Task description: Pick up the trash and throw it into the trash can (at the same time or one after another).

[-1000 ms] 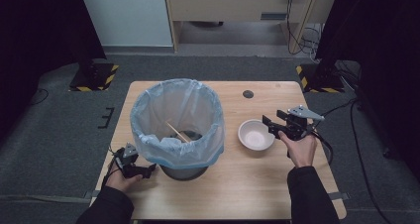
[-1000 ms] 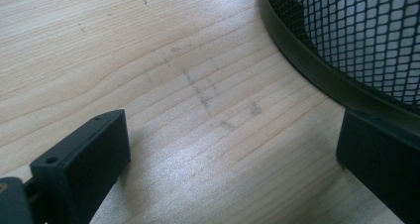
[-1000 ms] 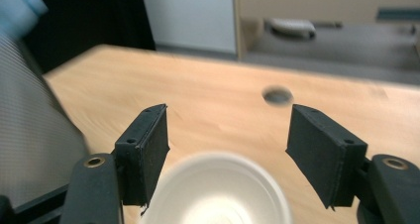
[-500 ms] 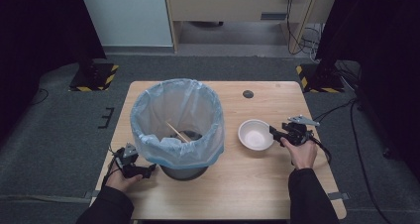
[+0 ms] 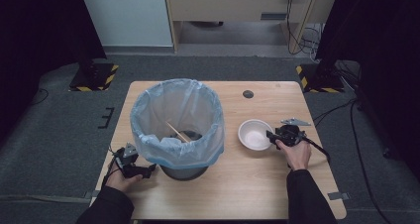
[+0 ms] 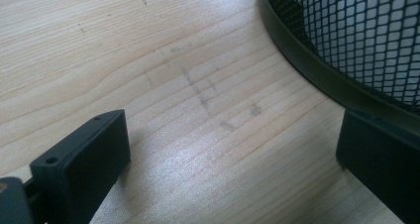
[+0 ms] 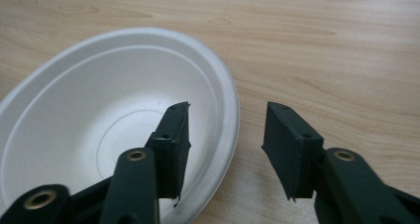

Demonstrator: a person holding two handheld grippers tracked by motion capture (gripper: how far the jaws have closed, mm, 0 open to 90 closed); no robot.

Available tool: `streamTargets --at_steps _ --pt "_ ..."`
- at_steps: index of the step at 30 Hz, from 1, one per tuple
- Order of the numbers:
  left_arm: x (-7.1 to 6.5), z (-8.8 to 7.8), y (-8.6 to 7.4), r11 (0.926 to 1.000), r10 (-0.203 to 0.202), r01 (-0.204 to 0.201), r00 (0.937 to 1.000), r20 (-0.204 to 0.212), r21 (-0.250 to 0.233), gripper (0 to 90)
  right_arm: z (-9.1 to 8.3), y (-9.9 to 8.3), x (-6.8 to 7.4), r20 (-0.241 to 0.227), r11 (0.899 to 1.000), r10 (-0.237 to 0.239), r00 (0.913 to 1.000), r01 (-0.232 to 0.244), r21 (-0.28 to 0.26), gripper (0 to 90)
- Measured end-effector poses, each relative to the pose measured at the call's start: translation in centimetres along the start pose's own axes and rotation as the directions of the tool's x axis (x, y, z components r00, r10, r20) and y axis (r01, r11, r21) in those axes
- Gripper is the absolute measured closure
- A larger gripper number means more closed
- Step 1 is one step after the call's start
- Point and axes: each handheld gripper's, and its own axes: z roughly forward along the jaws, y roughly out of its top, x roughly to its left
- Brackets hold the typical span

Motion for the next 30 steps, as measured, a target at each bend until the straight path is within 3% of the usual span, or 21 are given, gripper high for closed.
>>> streamTargets --at_steps 11,17,30 --pt "0.0 0.0 0.0 1.0000 0.000 0.000 1.0000 0.000 0.000 0.0 0.0 -0.1 0.6 -0.012 0.999 0.016 0.9998 -0.015 0.035 74.4" --pt "0.0 0.0 0.0 1.0000 0.000 0.000 1.0000 0.000 0.000 0.0 -0.7 0.4 1.3 -0.017 0.999 0.033 0.9993 -0.033 0.007 80.1" --pt "0.0 0.0 0.0 1.0000 0.000 0.000 1.0000 0.000 -0.001 0.0 -3.6 2.7 2.1 -0.005 0.997 0.011 0.9999 -0.011 -0.079 83.6"
